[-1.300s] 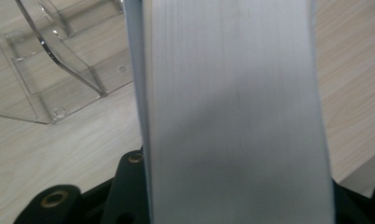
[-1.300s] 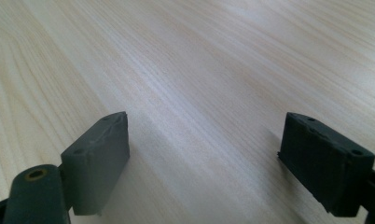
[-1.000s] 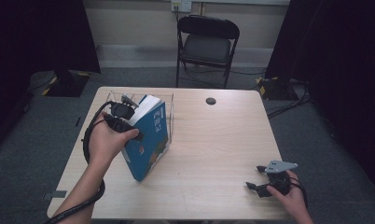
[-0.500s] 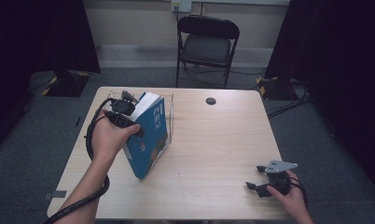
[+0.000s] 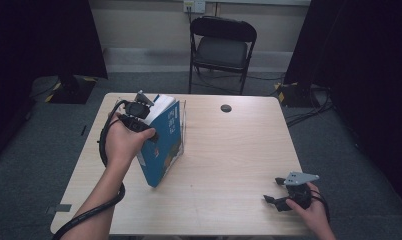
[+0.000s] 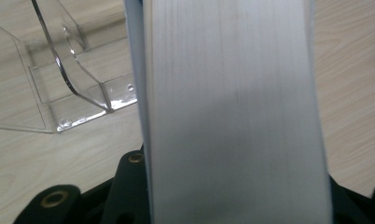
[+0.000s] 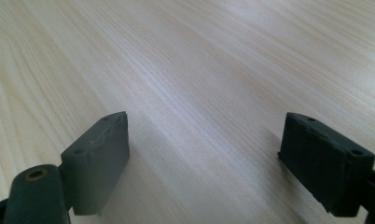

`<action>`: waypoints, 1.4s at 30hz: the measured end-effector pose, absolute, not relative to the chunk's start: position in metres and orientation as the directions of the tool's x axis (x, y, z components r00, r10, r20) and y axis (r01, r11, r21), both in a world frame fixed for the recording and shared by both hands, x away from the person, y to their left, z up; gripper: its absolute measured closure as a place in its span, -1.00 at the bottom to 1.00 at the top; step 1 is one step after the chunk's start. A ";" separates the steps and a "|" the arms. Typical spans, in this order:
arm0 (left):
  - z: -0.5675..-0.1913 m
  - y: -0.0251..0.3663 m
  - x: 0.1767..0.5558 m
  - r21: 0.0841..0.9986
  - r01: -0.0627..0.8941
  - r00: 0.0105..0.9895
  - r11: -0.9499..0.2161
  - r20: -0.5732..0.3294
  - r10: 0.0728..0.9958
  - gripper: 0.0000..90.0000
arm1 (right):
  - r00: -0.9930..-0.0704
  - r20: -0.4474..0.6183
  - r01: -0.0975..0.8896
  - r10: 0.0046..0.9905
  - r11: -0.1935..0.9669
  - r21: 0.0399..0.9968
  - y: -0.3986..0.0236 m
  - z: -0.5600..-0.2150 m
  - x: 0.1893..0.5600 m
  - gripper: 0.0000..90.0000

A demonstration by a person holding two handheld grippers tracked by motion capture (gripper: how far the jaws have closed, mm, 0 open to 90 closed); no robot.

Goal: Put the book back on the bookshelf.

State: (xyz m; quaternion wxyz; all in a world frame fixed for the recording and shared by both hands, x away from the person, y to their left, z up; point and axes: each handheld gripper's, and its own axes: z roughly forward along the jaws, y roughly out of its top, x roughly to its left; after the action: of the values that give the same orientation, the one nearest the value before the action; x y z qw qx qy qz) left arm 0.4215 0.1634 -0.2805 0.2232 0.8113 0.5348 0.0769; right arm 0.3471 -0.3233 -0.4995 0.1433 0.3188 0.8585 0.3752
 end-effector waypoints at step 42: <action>-0.278 0.156 0.451 0.439 0.855 0.362 -0.278 -0.120 0.924 0.38 | -0.756 -0.006 0.440 0.655 0.515 0.736 -0.323 -0.500 0.347 -0.66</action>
State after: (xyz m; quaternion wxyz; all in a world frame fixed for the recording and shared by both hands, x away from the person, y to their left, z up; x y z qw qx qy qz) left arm 0.4509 0.1564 -0.2778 0.2199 0.7954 0.5591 0.0794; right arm 0.3471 -0.3233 -0.4995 0.1430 0.3187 0.8585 0.3754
